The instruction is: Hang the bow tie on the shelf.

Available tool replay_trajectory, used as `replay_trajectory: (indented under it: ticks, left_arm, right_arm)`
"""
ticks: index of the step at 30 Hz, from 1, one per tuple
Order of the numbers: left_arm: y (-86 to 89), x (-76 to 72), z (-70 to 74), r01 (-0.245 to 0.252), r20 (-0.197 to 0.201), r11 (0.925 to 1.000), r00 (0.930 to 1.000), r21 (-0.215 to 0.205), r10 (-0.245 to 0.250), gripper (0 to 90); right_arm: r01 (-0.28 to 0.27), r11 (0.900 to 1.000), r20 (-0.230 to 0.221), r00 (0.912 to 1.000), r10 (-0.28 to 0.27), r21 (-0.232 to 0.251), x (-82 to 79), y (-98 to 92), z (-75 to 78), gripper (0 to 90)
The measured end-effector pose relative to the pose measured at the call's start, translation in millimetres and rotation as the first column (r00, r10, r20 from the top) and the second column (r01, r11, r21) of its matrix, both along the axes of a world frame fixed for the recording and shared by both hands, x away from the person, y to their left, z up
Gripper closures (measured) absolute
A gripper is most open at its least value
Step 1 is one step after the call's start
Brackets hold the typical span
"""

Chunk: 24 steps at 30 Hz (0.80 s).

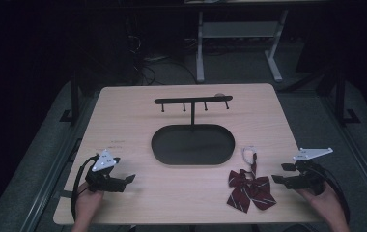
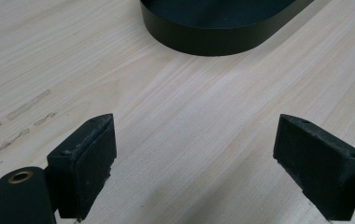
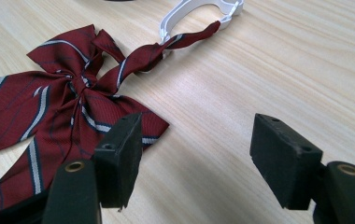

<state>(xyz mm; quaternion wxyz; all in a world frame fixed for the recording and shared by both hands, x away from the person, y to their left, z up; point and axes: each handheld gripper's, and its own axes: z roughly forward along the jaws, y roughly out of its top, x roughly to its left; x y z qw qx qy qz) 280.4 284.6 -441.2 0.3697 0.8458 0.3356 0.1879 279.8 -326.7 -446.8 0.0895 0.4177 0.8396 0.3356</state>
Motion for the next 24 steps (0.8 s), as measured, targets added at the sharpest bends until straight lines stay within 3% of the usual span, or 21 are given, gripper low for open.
replay_trajectory:
  ticks: [10, 15, 17, 24]
  left_arm:
    - [-0.1, -0.3, -0.4, 0.008, -0.004, 0.9999, 1.0000, 0.006, -0.008, 13.2]
    - [-0.7, -1.4, 0.5, 0.007, -0.001, 1.0000, 1.0000, 0.001, -0.007, 13.2]
    - [-0.6, -2.4, 0.4, 0.004, -0.002, 1.0000, 1.0000, -0.002, -0.004, 13.2]
    - [-0.1, -2.6, 1.1, 0.010, 0.004, 0.9999, 0.9999, 0.003, -0.010, 13.2]
  right_arm:
    - [0.028, 0.999, -0.015, 0.9995, -0.027, 0.039, 3.5, 1.0, 2.1, 30.4]
    - [0.018, 0.999, -0.028, 0.9995, -0.017, 0.041, 6.5, 5.2, 4.8, 28.5]
    - [0.008, 0.998, -0.064, 0.9979, -0.005, 0.057, 10.4, 8.5, 6.8, 27.2]
    - [-0.012, 0.998, -0.053, 0.9985, 0.015, 0.060, 13.5, 16.1, 13.4, 24.6]
